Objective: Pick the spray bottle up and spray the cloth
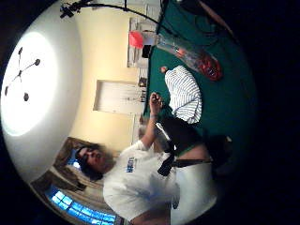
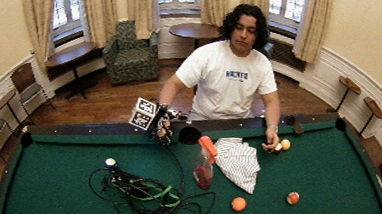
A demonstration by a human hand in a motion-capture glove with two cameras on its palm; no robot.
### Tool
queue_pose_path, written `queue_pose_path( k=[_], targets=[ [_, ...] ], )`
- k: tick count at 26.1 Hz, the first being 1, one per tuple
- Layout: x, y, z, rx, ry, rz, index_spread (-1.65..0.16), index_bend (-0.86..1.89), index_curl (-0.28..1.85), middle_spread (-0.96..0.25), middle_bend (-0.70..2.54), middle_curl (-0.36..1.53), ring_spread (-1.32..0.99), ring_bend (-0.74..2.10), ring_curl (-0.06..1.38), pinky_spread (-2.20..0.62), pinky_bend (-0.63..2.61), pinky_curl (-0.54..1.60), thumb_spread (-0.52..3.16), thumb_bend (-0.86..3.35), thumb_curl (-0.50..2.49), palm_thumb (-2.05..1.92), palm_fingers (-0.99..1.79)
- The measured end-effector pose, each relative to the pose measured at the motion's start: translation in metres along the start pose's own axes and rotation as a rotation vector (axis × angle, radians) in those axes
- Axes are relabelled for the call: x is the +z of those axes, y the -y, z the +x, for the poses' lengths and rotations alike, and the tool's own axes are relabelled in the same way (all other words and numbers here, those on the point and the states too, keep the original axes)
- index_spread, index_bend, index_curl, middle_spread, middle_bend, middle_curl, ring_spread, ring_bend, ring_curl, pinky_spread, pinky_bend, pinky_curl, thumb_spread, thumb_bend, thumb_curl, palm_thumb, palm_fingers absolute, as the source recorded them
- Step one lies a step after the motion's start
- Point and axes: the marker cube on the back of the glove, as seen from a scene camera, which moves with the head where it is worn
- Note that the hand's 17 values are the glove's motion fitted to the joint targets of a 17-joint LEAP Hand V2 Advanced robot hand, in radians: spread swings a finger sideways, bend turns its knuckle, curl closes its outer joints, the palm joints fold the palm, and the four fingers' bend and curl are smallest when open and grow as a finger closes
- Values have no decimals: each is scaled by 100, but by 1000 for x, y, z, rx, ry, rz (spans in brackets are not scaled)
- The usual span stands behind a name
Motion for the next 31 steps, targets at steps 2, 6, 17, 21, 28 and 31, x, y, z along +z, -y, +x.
queue_pose_path(
  k=[2,6,17,21,28,31],
  targets=[
    [4,9,-1,1,17,0,-40,15,24,-9,19,31,-9,40,29,21,45,33,101,0,31,63,40],
    [10,23,0,12,72,9,-40,15,24,-9,19,31,-9,39,29,20,44,33,100,0,32,67,41],
    [35,51,-7,-1,119,10,-40,15,26,-9,19,32,-9,39,30,19,41,33,101,0,35,77,45],
    [45,63,-11,-7,120,-3,-40,15,26,-10,18,32,-10,39,30,18,40,33,101,1,37,83,47],
    [58,86,-18,-22,162,-3,-41,14,26,-10,18,32,-10,41,31,17,38,33,100,-4,36,80,49],
    [64,95,-21,-26,182,-6,-41,14,26,-11,19,33,-10,41,32,17,38,34,98,-5,36,77,49]
  ],
)
